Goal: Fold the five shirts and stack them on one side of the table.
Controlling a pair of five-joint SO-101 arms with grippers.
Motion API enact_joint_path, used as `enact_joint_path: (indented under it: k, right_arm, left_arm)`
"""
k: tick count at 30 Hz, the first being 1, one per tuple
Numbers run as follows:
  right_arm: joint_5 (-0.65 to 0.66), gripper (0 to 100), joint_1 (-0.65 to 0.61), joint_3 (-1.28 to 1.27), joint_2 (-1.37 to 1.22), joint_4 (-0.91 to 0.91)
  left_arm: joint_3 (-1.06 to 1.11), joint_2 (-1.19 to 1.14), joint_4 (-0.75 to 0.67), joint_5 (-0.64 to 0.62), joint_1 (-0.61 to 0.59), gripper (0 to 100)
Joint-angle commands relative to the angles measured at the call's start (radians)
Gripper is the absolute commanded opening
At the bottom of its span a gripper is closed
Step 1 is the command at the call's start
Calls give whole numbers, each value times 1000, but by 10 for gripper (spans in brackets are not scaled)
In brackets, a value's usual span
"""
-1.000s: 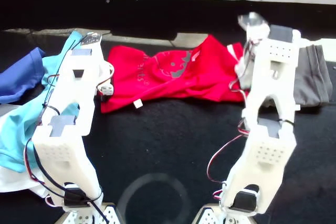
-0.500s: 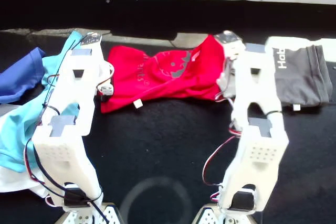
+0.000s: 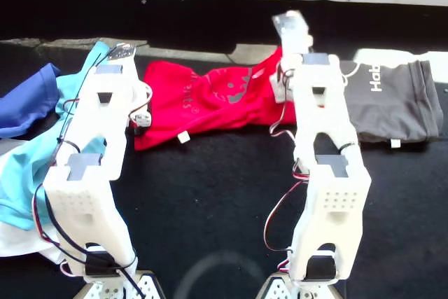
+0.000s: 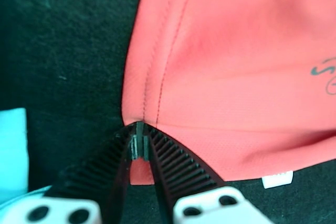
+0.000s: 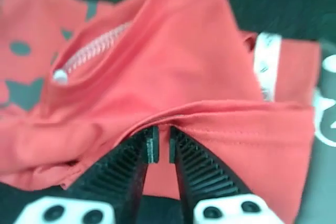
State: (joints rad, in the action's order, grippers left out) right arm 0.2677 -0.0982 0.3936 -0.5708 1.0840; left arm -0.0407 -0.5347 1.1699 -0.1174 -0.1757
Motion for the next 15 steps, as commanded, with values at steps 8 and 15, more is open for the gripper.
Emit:
enact_joint_path:
  k: [8, 15]
  right_arm:
    - [-8, 206, 33, 262, 7, 298]
    - [155, 206, 130, 269, -5, 297]
  left_arm:
    - [-22, -21, 6, 5, -25, 10]
    - [-21, -21, 6, 5, -25, 10]
